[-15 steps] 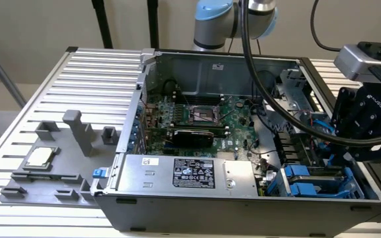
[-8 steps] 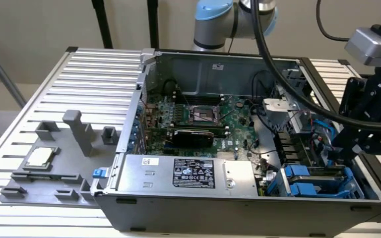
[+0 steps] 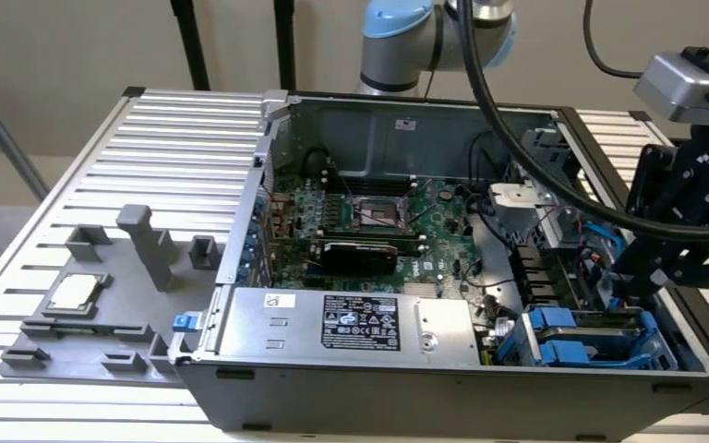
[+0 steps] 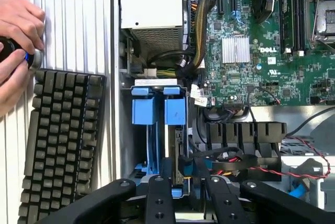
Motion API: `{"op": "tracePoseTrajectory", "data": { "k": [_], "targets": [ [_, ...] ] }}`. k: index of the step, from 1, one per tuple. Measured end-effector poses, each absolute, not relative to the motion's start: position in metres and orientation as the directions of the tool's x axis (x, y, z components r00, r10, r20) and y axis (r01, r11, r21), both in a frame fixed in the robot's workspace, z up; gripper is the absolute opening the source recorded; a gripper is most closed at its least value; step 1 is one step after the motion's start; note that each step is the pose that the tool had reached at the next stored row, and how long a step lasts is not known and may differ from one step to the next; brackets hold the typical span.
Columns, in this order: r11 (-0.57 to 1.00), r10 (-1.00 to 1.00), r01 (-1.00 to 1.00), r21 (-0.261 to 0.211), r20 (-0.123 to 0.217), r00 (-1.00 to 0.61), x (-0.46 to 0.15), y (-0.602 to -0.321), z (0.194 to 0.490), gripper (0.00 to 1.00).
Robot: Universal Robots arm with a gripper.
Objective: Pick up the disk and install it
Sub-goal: 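Insert the second disk wire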
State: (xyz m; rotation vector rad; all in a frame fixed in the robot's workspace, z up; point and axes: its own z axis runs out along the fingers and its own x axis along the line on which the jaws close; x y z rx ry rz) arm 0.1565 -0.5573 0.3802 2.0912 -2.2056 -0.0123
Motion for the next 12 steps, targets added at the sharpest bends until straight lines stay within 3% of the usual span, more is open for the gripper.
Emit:
{"op": "tracePoseTrajectory", "data": {
  "k": [12],
  "targets": [
    [0.057, -0.995, -0.996, 0.067, 0.081, -0.051, 0.151, -0.549, 0.368, 1.0]
  ]
}}
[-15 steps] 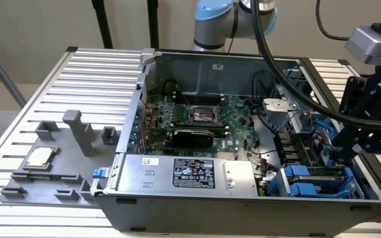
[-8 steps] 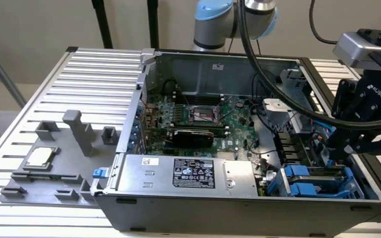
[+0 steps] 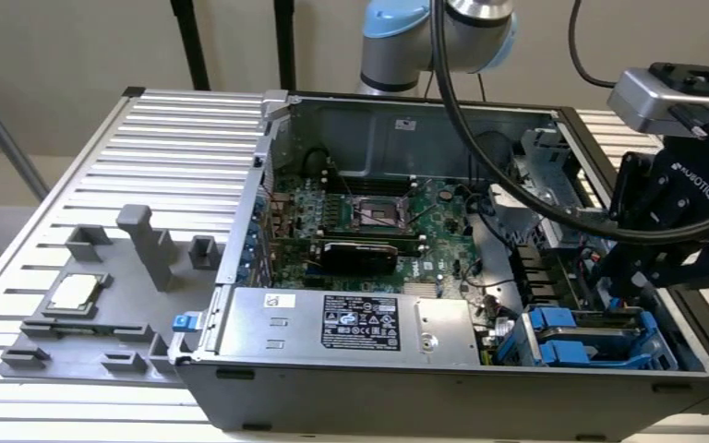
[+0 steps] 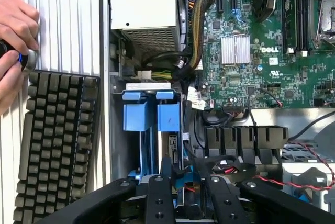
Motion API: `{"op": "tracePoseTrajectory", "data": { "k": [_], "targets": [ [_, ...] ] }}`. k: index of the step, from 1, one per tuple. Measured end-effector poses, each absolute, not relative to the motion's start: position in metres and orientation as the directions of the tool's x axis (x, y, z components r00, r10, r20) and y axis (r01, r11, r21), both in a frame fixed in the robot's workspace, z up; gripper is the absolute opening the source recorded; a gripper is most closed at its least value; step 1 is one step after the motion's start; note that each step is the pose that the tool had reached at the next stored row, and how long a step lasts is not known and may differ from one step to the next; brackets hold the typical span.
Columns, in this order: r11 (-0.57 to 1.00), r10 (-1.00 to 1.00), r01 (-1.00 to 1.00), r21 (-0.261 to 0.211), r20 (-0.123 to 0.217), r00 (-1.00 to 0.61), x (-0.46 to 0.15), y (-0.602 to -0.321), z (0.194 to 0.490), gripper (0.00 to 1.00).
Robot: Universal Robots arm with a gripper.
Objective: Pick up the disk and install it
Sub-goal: 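Insert the second disk wire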
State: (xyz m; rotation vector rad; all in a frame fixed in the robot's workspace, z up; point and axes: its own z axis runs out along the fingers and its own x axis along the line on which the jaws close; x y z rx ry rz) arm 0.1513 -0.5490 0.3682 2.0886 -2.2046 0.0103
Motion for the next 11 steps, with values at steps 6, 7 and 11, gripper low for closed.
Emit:
{"op": "tracePoseTrajectory", "data": {
  "k": [6, 7, 11],
  "targets": [
    [0.057, -0.995, -0.997, 0.06, 0.086, -0.052, 0.146, -0.548, 0.365, 0.0],
    [0.057, -0.995, -0.997, 0.058, 0.086, -0.052, 0.144, -0.548, 0.365, 0.0],
    [0.057, -0.995, -0.997, 0.047, 0.085, -0.053, 0.132, -0.548, 0.365, 0.0]
  ]
}}
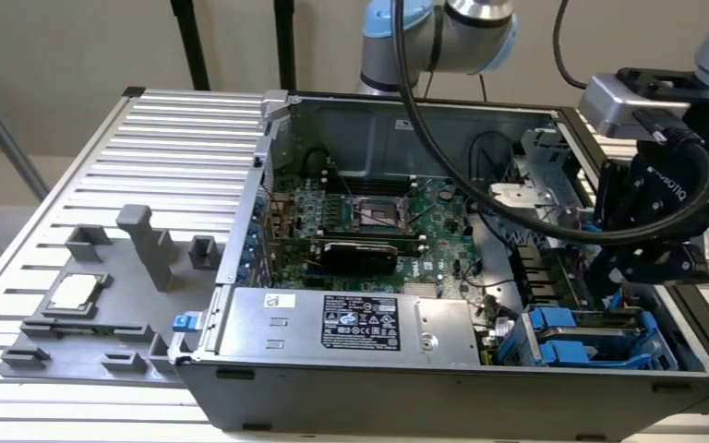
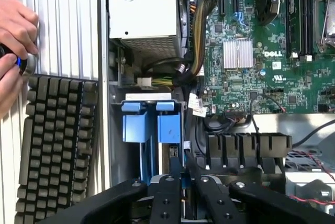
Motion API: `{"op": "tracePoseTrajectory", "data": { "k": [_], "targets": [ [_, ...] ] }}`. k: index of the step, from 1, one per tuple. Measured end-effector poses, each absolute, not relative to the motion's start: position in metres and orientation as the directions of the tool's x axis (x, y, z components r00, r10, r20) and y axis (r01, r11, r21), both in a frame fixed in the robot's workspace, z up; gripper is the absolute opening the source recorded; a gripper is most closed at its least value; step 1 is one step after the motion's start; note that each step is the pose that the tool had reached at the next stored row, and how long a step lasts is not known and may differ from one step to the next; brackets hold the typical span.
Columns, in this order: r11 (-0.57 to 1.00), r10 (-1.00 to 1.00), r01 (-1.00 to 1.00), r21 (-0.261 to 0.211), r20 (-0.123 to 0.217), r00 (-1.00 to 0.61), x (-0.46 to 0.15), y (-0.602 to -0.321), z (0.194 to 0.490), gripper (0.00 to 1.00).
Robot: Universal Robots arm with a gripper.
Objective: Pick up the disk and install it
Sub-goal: 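Insert the second disk wire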
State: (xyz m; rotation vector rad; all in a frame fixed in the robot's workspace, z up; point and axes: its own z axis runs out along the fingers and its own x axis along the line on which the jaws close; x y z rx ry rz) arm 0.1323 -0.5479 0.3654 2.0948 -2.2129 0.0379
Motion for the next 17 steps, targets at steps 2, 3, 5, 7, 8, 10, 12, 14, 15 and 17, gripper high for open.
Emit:
{"op": "tracePoseTrajectory", "data": {
  "k": [2, 3, 5, 7, 8, 10, 12, 14, 15, 17],
  "targets": [
    [0.056, -0.995, -0.998, 0.038, 0.085, -0.053, 0.128, -0.548, 0.365, 0.0],
    [0.055, -0.995, -0.998, 0.03, 0.084, -0.053, 0.126, -0.548, 0.364, 0.0],
    [0.054, -0.995, -0.998, 0.013, 0.083, -0.053, 0.124, -0.548, 0.363, 0.0],
    [0.053, -0.995, -0.999, -0.002, 0.083, -0.053, 0.124, -0.549, 0.362, 0.0],
    [0.053, -0.995, -0.999, -0.009, 0.082, -0.053, 0.124, -0.549, 0.361, 0.0],
    [0.052, -0.995, -0.998, -0.017, 0.082, -0.053, 0.123, -0.55, 0.359, 0.0],
    [0.051, -0.995, -0.998, -0.022, 0.081, -0.053, 0.123, -0.551, 0.356, 0.0],
    [0.051, -0.995, -0.998, -0.027, 0.08, -0.053, 0.123, -0.552, 0.353, 0.0],
    [0.05, -0.995, -0.998, -0.029, 0.079, -0.052, 0.123, -0.552, 0.352, 0.0],
    [0.05, -0.996, -0.998, -0.033, 0.078, -0.052, 0.123, -0.553, 0.349, 0.0]
  ]
}}
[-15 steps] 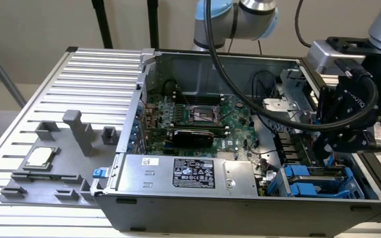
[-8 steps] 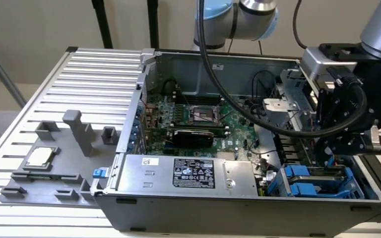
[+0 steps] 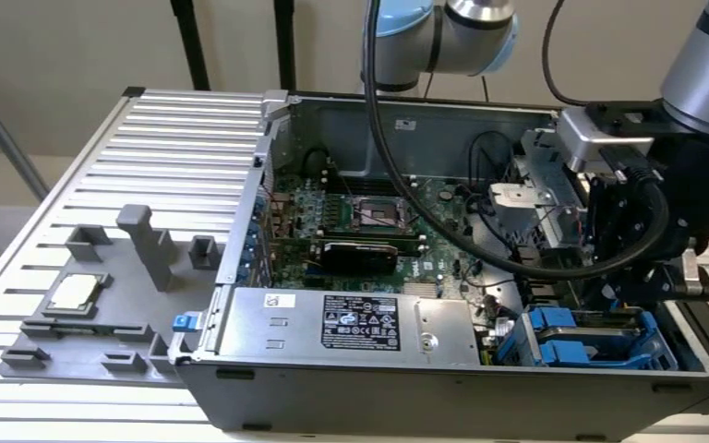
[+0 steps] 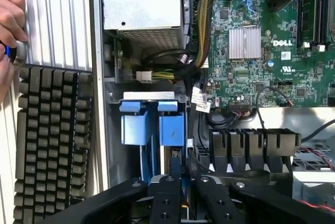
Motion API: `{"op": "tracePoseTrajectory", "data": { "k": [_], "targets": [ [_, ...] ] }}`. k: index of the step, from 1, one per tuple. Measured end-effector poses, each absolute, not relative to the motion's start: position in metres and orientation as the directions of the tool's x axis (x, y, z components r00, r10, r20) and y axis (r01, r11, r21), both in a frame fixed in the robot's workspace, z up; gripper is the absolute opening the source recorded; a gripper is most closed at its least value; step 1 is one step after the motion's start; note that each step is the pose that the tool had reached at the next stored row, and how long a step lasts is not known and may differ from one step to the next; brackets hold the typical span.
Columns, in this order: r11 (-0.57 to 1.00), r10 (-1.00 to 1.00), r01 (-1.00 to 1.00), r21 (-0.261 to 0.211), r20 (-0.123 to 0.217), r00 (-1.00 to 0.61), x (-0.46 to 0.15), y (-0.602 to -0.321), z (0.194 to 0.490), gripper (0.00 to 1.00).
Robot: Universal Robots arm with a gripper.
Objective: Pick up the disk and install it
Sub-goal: 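Insert the second disk wire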
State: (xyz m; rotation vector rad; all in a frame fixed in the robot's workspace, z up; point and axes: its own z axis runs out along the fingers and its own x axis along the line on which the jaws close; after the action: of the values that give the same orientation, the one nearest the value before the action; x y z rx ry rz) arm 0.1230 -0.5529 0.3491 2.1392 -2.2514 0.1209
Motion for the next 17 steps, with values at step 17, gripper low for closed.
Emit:
{"op": "tracePoseTrajectory", "data": {
  "k": [17],
  "targets": [
    [0.049, -0.996, -0.997, -0.053, 0.075, -0.053, 0.123, -0.5549, 0.342, 0.0]
  ]
}}
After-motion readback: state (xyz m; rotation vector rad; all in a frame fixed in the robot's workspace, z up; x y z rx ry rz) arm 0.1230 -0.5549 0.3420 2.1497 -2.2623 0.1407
